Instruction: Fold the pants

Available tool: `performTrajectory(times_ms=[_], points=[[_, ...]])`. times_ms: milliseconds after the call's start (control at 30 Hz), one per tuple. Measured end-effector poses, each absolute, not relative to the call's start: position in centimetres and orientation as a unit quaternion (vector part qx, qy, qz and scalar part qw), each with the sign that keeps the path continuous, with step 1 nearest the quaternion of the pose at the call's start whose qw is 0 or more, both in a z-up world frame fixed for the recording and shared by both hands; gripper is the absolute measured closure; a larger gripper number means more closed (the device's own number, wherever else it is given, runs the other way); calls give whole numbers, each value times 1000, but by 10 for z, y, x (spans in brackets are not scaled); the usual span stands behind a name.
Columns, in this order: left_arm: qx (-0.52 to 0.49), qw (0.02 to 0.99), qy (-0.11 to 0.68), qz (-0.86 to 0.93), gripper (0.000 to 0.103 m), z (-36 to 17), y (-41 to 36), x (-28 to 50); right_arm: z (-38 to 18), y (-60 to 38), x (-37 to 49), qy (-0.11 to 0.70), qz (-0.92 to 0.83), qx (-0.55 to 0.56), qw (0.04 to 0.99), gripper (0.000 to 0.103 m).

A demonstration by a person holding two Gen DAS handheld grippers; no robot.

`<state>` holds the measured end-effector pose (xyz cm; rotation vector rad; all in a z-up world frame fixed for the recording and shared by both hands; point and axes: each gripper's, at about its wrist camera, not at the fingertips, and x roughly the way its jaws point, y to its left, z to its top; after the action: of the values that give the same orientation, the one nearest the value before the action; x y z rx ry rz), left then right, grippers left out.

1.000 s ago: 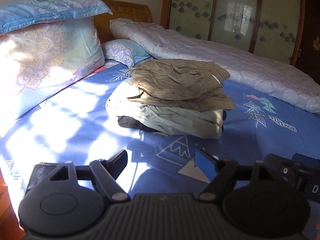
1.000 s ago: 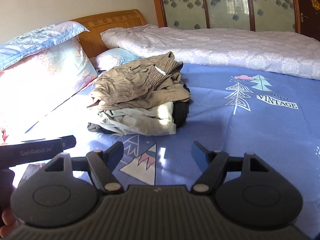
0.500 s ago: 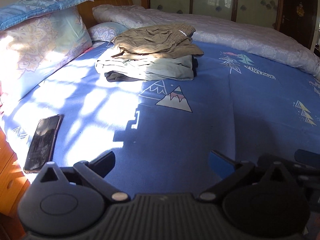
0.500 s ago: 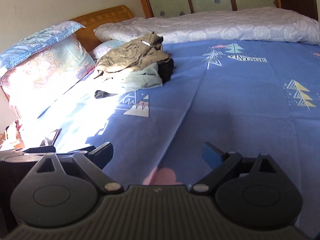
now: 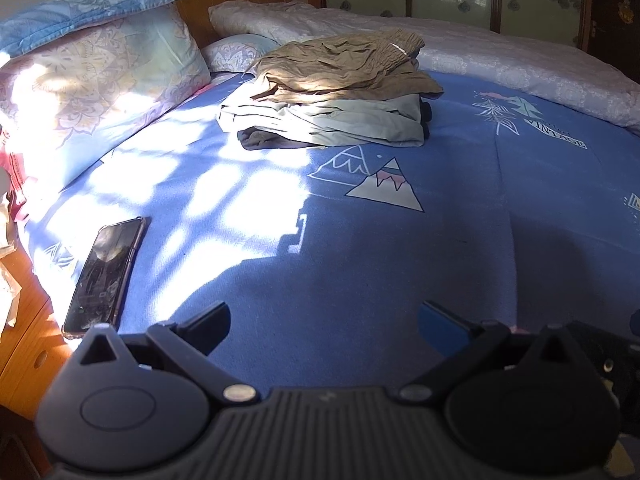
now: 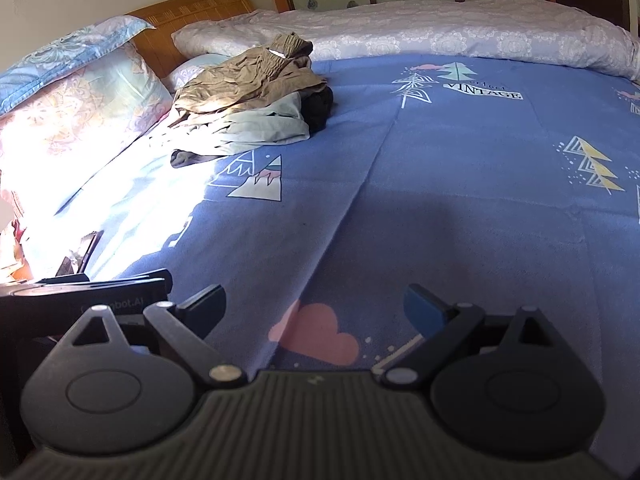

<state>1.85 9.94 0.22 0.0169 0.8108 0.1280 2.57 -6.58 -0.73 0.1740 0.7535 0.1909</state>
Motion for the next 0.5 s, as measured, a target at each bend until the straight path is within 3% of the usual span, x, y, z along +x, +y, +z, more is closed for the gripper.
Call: performTrajectory(times_ms=[500], points=[[8, 912, 406, 60, 0, -3, 92, 17, -9, -69, 21, 376, 93, 93, 917, 5]])
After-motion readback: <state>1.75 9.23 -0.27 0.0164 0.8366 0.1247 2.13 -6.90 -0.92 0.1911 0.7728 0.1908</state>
